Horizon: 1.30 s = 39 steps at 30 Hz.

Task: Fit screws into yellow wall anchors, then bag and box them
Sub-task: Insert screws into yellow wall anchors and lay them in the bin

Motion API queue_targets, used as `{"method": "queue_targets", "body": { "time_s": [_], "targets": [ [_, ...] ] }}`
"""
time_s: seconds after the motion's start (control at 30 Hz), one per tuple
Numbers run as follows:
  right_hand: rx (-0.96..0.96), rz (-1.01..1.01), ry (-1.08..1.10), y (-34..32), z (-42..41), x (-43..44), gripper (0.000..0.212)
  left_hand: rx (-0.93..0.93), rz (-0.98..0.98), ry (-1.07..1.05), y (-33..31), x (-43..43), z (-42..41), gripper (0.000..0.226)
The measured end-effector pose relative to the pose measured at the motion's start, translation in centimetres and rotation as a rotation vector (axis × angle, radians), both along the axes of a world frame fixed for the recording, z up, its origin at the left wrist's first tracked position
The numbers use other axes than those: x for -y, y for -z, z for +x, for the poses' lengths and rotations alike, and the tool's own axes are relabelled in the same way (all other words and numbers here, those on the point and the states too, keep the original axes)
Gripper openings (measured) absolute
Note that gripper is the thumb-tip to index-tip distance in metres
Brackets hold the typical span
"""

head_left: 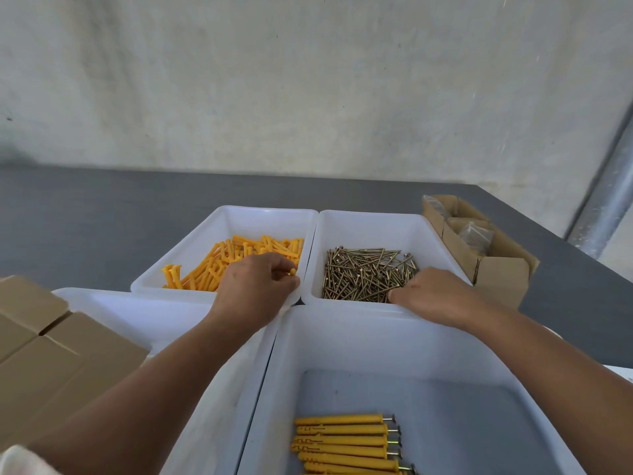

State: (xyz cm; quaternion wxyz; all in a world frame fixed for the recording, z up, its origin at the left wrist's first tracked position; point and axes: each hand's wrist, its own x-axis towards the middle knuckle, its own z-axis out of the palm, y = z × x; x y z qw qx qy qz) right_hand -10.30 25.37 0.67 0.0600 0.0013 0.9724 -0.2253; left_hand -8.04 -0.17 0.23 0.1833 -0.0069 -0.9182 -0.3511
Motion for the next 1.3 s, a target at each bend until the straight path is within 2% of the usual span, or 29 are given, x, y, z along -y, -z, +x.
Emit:
{"method": "queue_targets", "body": {
  "time_s": [0.1, 0.17, 0.3, 0.47, 0.57, 0.7, 0.77, 0.9, 1.03, 1.2, 1.3],
  "targets": [
    [-0.069, -0.089, -0.019, -0.3, 0.2, -0.4, 0.025, -0.088, 0.032, -0.023, -0.5, -0.2, 0.1, 0.005],
    [-0.126, -0.126, -0.046, -0.4, 0.3, -0.5, 0.032, -0.157, 0.085, -0.047, -1.0, -0.2, 0.1, 0.007],
    [-0.195, -0.257, -0.048, -0.6, 0.1, -0.1, 0.034, -0.176, 0.465, 0.0, -2.0, -0.2, 0.3, 0.007],
    [-0.266, -0.512, -0.081, -1.6, 0.6, 0.6, 0.047, 0.016, 0.935, 0.057, -2.8, -0.6, 0.6, 0.009],
    [-0.268, -0.773, -0.061, -2.2, 1.0, 1.0, 0.052, 0.13, 1.092, 0.066, -2.8, -0.8, 0.6, 0.009],
    [-0.206, -1.116, -0.026, -3.1, 1.5, 1.5, 0.042, 0.244, 1.219, 0.133, -2.5, -1.0, 0.5, 0.014],
    [-0.165, -1.117, -0.032, -3.3, 1.8, 1.6, 0.038, 0.283, 1.243, 0.142, -2.3, -1.0, 0.4, 0.012],
    [-0.099, -0.944, -0.152, -3.3, 2.5, 1.8, 0.027, 0.309, 1.283, 0.138, -2.1, -0.9, 0.1, 0.006],
    [-0.098, -0.86, -0.197, -3.4, 2.5, 2.3, 0.033, 0.311, 1.281, 0.138, -1.9, -0.7, 0.0, 0.006],
    [-0.205, -0.871, -0.222, -3.3, 2.6, 2.8, 0.027, 0.324, 1.27, 0.137, -1.9, -0.7, -0.1, 0.007],
    [-0.278, -0.957, -0.157, -3.5, 2.3, 2.8, 0.038, 0.327, 1.268, 0.126, -1.9, -0.7, -0.1, 0.008]
  ]
}}
